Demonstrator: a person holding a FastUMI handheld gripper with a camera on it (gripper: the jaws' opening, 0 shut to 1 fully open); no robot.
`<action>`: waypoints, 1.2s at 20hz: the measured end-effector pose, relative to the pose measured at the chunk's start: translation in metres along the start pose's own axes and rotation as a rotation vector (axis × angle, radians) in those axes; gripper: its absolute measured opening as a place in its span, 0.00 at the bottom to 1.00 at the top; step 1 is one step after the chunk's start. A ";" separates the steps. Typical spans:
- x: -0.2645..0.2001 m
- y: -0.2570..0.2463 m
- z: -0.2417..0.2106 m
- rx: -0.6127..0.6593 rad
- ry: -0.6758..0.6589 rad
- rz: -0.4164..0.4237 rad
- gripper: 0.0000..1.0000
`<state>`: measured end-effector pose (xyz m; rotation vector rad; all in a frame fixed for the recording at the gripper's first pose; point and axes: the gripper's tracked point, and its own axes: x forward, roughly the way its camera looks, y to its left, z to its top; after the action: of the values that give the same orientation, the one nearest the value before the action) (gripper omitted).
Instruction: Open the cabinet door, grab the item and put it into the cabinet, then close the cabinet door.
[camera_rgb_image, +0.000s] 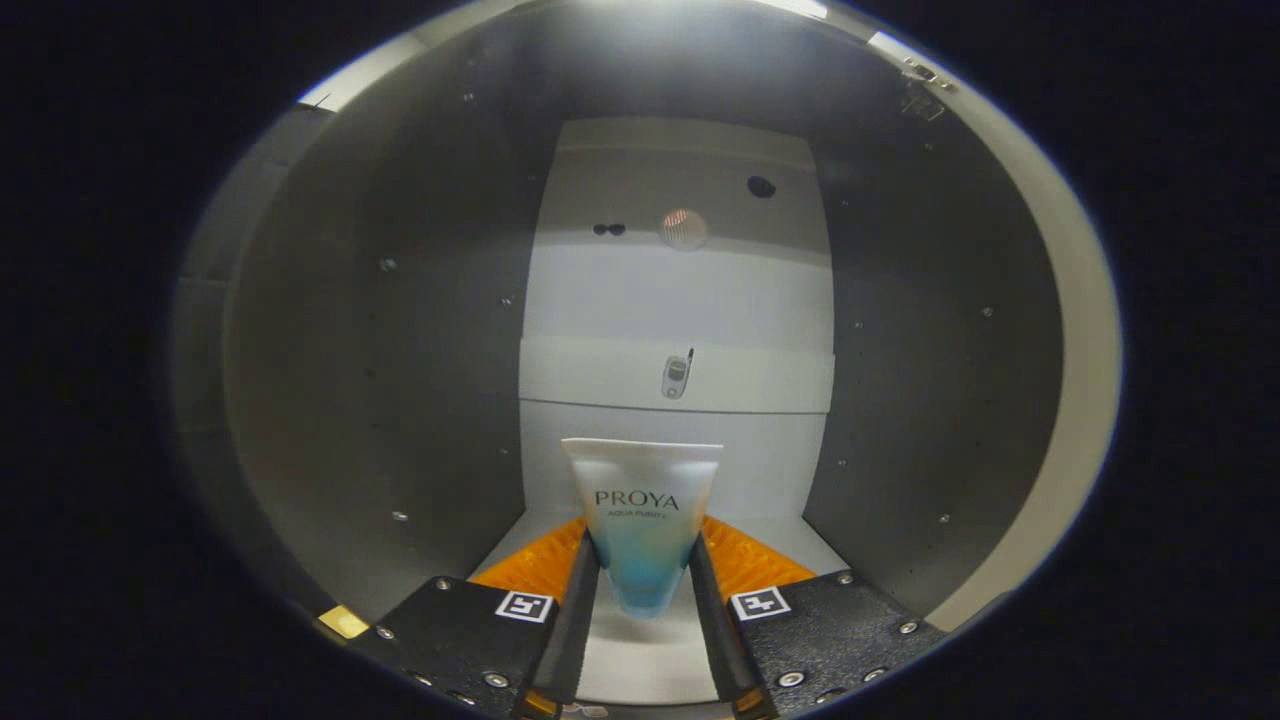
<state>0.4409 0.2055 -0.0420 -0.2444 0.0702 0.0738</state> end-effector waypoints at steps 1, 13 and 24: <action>0.013 -0.001 -0.009 0.010 0.019 -0.003 0.50; 0.039 0.003 -0.054 0.048 0.120 0.002 0.53; -0.012 0.002 -0.008 0.087 0.005 -0.006 0.93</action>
<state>0.4286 0.2047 -0.0490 -0.1574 0.0778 0.0638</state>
